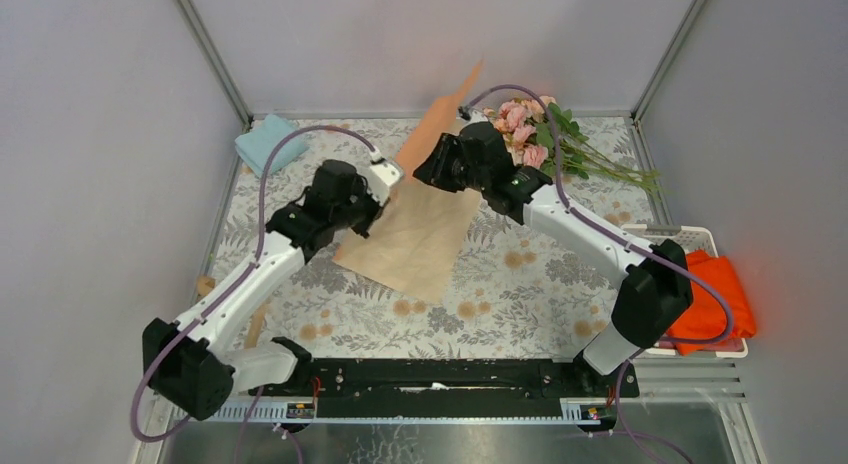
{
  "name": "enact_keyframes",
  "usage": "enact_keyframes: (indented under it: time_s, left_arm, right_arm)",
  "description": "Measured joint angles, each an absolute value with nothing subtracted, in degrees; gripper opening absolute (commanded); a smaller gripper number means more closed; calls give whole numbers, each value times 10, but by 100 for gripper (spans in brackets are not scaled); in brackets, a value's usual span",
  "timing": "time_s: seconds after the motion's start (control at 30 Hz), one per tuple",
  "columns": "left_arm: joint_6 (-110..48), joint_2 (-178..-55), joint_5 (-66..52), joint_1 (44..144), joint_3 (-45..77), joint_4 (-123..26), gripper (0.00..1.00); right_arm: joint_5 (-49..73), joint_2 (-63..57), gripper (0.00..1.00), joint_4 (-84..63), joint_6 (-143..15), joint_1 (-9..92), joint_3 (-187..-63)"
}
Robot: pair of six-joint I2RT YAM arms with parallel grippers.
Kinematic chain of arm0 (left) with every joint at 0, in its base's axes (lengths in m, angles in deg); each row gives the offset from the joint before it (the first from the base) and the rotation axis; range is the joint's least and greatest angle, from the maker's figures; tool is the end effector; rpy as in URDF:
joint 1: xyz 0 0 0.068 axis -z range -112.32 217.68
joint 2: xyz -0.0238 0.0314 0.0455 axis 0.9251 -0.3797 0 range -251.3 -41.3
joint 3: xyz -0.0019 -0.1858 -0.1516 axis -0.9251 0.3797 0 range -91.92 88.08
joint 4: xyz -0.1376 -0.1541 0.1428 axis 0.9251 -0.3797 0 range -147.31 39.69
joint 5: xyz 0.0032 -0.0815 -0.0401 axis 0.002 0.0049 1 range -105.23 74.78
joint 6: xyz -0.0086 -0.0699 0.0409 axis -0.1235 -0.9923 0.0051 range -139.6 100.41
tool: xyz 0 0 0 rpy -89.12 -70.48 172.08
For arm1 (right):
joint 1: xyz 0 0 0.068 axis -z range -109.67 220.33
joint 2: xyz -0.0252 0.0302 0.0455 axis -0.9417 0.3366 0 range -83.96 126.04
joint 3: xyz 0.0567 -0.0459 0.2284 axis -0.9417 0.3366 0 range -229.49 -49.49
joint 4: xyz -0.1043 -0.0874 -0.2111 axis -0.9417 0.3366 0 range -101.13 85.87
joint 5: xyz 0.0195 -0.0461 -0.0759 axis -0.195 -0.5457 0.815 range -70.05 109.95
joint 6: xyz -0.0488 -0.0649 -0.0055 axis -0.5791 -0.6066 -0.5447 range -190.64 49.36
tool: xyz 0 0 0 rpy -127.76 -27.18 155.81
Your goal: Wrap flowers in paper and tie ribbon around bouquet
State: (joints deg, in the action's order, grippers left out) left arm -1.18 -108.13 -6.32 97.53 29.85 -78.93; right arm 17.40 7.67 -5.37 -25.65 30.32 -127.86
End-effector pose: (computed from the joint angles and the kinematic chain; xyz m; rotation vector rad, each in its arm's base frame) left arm 0.2412 -0.1510 0.2621 0.9877 1.9946 -0.2822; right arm 0.3080 0.2626 0.3007 0.0562 2.0439 1.0182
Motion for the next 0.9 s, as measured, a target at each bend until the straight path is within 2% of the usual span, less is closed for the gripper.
enact_keyframes:
  time_s: [0.03, 0.1, 0.13, 0.17, 0.3, 0.43, 0.53, 0.67, 0.9]
  left_arm:
    - [-31, -1095, -59, 951, 291, -785, 0]
    - [-74, -1109, -45, 877, 286, -771, 0]
    - [-92, -1112, -40, 840, 286, -764, 0]
    - [-118, -1113, -30, 793, 286, -755, 0]
    - [-231, -1109, 56, 657, 297, -702, 0]
    - [-330, -1108, 127, 588, 317, -677, 0]
    - [-362, -1111, 147, 559, 321, -676, 0]
    - [-379, -1111, 152, 526, 330, -674, 0]
    - [-384, -1117, 155, 489, 360, -674, 0]
  right_arm:
    - [172, 83, 71, -38, -277, 303, -1294]
    - [167, 86, 90, -15, -310, 307, -1306]
    - [161, 85, 97, -6, -330, 312, -1302]
    - [153, 81, 99, -3, -343, 320, -1290]
    - [124, 66, 100, -1, -359, 393, -1204]
    - [124, 94, 100, 15, -364, 478, -1144]
    - [121, 150, 98, 16, -366, 505, -1143]
    - [102, 221, 90, -2, -363, 528, -1156]
    - [52, 343, 80, -73, -332, 552, -1271]
